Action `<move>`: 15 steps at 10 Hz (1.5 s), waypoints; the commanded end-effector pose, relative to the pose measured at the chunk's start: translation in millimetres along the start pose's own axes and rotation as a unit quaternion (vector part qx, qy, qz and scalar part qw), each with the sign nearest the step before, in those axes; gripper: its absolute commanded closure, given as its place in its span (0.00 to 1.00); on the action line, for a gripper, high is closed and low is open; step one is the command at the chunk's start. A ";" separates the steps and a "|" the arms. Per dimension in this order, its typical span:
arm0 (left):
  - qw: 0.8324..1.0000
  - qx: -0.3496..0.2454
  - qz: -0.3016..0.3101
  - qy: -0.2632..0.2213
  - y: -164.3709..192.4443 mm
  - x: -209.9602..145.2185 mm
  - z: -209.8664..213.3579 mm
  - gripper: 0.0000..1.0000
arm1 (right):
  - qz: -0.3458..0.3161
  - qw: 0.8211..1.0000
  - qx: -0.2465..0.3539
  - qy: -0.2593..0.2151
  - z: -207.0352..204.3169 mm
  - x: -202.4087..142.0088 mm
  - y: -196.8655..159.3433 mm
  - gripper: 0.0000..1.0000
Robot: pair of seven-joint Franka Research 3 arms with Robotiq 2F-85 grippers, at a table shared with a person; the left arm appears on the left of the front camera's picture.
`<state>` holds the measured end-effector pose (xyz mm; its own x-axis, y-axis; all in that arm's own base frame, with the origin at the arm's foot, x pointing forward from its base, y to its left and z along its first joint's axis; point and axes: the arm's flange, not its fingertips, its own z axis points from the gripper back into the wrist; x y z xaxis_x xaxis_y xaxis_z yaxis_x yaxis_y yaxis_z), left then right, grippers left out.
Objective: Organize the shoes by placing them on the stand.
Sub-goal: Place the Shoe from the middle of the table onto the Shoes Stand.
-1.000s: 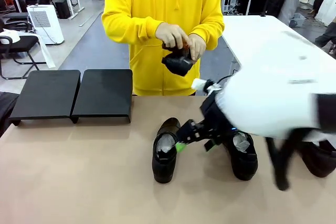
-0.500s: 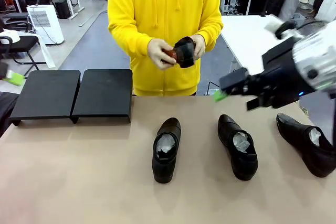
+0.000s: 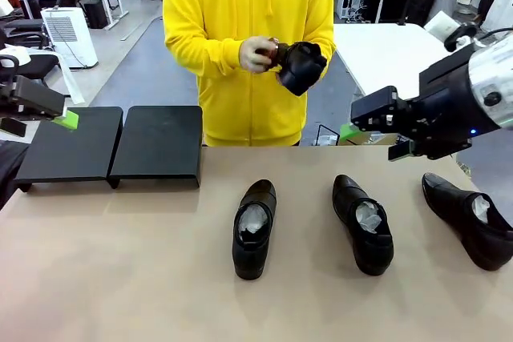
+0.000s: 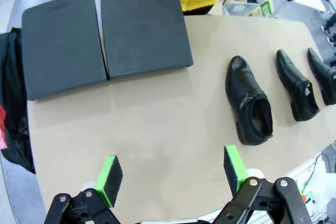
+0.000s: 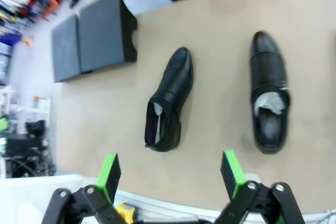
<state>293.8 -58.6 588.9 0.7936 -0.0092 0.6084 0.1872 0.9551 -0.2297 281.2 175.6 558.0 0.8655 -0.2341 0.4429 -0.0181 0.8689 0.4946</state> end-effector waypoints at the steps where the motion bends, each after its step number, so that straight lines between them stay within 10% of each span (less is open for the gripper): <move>1: 0.999 0.030 0.006 -0.010 4.4 -2.5 7.8 0.00 | -0.007 0.996 -0.086 -0.002 -2.2 22.7 -17.1 0.00; 6: 0.991 -0.030 -0.065 0.113 -140.2 -39.4 -124.9 0.00 | -0.177 0.968 -0.131 -0.116 99.1 99.5 -82.4 0.00; 15: 0.965 0.016 -0.170 0.198 -274.6 -80.7 -252.1 0.00 | -0.116 0.979 -0.147 -0.078 78.7 91.2 -83.0 0.00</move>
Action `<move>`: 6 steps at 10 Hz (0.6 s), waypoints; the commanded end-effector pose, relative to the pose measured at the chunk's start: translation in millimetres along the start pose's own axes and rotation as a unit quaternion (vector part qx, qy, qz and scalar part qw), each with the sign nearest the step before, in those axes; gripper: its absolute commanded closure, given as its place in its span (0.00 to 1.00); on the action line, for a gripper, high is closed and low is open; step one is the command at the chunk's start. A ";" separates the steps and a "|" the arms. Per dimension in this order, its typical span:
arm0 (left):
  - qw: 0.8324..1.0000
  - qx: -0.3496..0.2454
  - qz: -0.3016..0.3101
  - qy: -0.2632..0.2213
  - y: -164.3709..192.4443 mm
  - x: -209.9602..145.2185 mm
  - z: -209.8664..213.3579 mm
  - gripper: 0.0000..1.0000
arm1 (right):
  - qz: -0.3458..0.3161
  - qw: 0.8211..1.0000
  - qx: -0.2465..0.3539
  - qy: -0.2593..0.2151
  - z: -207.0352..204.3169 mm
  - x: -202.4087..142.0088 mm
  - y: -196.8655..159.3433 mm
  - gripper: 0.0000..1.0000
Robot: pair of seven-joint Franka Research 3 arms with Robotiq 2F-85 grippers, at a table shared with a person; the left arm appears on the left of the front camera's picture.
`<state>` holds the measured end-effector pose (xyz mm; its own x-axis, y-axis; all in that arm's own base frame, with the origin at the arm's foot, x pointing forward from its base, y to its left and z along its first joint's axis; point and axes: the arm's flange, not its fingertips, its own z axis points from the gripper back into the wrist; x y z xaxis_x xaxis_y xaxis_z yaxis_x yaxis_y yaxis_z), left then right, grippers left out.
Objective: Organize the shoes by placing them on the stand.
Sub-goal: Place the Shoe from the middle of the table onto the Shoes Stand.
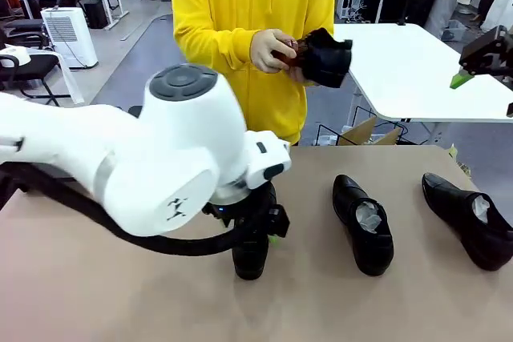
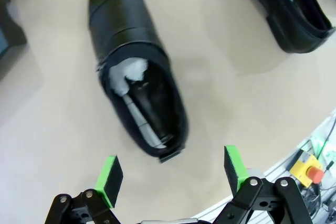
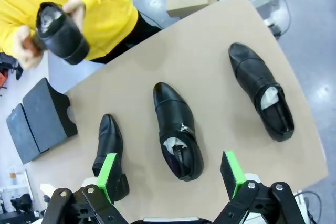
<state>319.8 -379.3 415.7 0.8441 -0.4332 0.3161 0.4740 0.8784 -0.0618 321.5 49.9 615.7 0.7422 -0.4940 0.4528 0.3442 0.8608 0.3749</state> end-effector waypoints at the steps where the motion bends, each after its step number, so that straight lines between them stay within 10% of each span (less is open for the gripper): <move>1: 1.000 0.009 0.005 0.013 -18.6 12.2 -16.6 0.00 | 0.007 1.000 0.000 -0.004 0.3 1.8 -1.3 0.00; 6: 0.999 -0.004 0.037 -0.002 -37.5 32.6 -51.7 0.00 | 0.007 1.000 0.000 -0.004 0.3 1.8 -1.3 0.00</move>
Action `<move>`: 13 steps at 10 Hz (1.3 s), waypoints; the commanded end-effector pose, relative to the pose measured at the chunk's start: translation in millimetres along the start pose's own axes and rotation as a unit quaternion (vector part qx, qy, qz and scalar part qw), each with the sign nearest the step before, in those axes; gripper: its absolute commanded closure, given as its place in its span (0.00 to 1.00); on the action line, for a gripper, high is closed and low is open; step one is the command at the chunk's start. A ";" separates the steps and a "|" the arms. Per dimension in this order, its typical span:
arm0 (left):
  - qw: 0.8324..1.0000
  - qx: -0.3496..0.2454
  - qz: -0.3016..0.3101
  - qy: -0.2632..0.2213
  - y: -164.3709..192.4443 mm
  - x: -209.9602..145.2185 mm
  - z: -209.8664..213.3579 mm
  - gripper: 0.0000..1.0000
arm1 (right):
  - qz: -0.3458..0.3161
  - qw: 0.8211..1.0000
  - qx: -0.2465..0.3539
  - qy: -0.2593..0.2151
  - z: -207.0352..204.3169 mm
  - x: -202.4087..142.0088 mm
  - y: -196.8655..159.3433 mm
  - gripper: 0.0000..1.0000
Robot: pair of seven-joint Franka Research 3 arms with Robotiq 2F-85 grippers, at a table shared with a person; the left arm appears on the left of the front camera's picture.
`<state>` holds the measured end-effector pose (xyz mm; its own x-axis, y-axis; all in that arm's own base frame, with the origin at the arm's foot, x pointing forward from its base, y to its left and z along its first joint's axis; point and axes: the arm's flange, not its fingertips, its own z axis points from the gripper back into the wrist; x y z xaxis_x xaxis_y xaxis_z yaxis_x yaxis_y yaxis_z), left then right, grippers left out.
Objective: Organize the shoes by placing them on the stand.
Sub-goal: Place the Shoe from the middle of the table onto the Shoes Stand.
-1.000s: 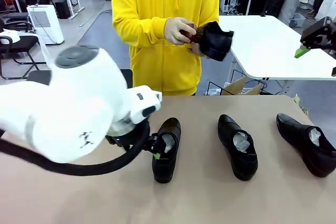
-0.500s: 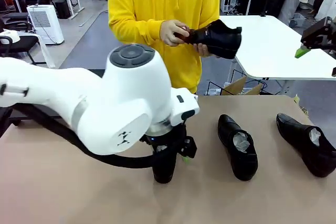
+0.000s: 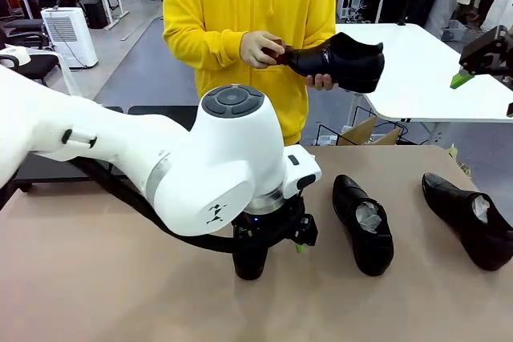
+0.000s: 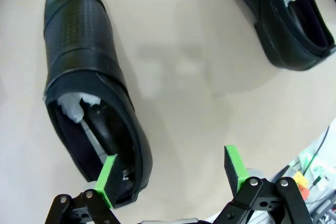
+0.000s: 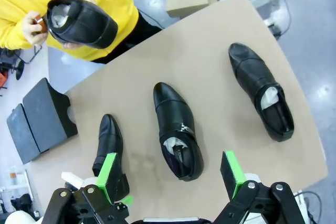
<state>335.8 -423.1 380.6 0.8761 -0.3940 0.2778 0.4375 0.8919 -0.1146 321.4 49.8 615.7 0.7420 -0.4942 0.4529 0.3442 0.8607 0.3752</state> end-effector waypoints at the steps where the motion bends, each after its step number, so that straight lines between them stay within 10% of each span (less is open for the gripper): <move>1: 0.999 0.019 0.017 -0.021 -9.1 15.6 -11.9 0.00 | 0.007 1.000 0.000 -0.004 0.2 1.7 -1.3 0.00; 6: 0.998 0.046 0.047 -0.006 4.4 25.8 -41.5 0.03 | 0.007 1.000 0.000 -0.004 0.2 1.7 -1.3 0.00; 11: 0.998 0.035 0.053 -0.002 9.0 28.4 -43.2 0.88 | 0.007 1.000 0.000 -0.004 0.2 1.7 -1.3 0.00; 13: 0.998 0.037 0.055 -0.003 10.0 29.9 -43.1 1.00 | 0.007 1.000 0.000 -0.004 0.2 1.7 -1.3 0.00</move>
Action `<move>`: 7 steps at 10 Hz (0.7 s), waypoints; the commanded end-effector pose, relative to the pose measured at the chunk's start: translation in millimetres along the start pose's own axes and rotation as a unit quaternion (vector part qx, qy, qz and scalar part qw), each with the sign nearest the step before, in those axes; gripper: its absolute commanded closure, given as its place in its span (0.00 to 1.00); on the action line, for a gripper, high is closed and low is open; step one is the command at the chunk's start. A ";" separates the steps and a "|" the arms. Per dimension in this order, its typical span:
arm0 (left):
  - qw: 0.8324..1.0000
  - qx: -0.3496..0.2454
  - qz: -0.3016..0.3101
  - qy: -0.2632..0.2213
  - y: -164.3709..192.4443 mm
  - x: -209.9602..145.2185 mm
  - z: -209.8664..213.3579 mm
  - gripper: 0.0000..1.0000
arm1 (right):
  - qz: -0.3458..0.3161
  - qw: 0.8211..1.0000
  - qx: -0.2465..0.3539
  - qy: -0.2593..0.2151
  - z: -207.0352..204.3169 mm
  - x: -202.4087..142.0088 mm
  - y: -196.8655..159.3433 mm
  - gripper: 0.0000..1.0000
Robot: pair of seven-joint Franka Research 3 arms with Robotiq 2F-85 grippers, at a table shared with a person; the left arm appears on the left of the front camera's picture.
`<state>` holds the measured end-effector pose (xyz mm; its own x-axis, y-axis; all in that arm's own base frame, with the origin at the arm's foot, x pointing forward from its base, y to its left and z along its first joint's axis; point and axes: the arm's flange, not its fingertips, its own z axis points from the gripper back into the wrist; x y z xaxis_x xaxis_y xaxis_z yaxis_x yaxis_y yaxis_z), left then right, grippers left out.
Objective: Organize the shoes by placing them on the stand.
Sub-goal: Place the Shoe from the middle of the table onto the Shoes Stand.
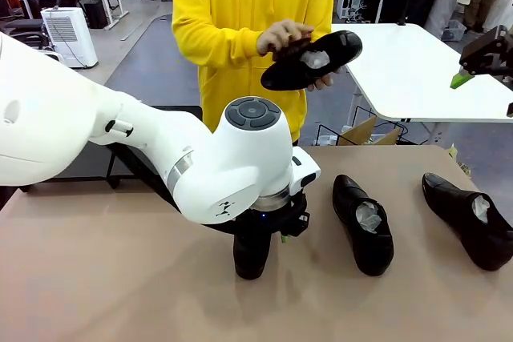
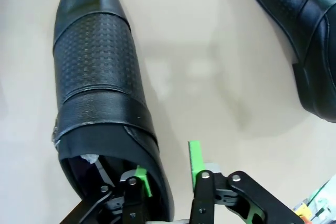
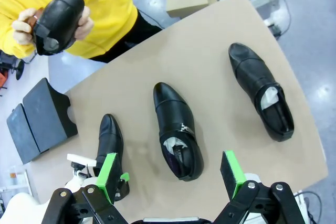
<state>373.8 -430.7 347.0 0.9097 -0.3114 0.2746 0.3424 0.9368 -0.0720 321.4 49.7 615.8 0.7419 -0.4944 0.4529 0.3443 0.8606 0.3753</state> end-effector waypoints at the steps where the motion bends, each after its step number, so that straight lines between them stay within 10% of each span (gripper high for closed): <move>1: 1.000 0.005 0.012 0.001 -3.3 3.5 -2.2 1.00 | 0.007 1.000 0.000 -0.004 0.1 1.7 -1.2 0.00; 7: 1.000 0.006 0.017 0.002 12.7 -14.1 54.8 1.00 | 0.007 1.000 0.000 -0.004 0.1 1.7 -1.2 0.00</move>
<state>371.9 -418.7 364.9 0.9244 -0.2848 0.2535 0.3067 0.9505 -0.0502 321.5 49.7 615.7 0.7421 -0.4944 0.4526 0.3444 0.8606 0.3753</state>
